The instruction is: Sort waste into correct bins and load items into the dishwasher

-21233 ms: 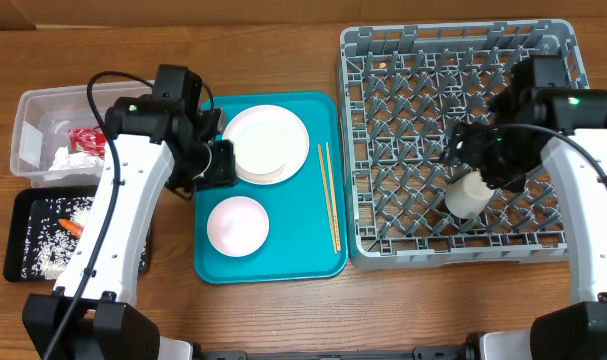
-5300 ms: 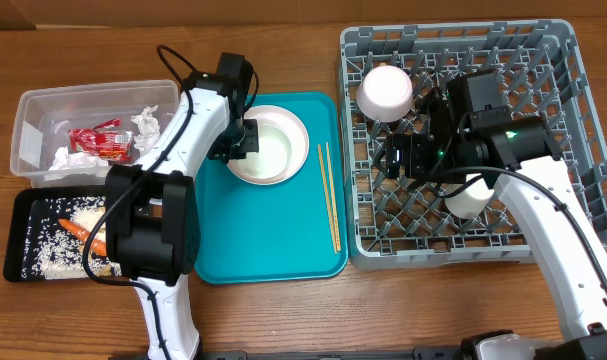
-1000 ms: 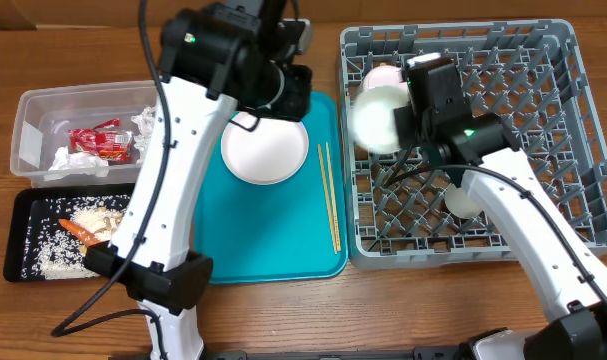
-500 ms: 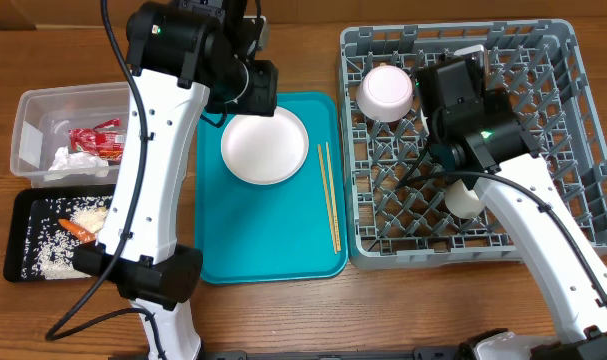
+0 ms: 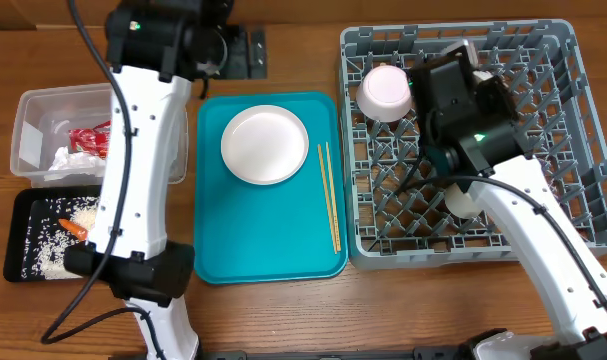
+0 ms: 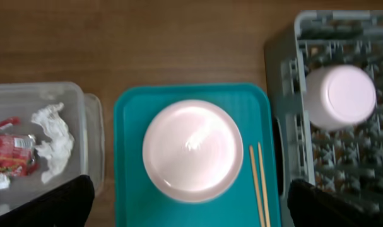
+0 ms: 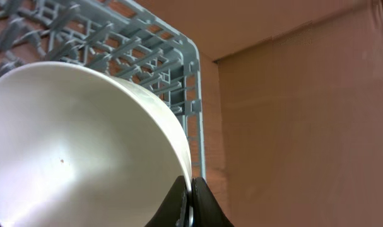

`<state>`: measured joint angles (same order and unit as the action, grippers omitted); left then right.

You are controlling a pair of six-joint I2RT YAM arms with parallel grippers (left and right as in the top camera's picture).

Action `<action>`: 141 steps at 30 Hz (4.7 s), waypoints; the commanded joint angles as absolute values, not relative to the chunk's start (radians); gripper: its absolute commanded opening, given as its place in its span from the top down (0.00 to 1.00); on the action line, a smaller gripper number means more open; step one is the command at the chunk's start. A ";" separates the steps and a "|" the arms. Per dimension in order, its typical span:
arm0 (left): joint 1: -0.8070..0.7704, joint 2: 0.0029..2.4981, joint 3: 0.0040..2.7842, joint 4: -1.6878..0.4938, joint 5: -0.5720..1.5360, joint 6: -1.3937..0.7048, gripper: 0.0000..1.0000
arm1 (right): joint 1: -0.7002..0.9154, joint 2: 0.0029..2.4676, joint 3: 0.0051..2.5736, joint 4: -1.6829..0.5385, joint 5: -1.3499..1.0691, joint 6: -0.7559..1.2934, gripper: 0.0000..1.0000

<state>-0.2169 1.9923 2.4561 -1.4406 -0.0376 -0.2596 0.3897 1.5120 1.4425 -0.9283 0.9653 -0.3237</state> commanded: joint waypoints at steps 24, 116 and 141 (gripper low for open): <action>-0.111 1.969 2.476 -1.417 -0.059 -0.270 0.00 | 0.540 1.647 1.435 -0.993 1.081 -0.498 0.96; -0.112 1.969 2.476 -1.417 -0.059 -0.270 0.00 | 0.374 1.778 1.417 -0.868 0.963 -0.728 0.96; -0.112 1.969 2.476 -1.417 -0.059 -0.270 0.00 | 0.426 1.797 1.413 -0.949 0.941 -0.569 0.96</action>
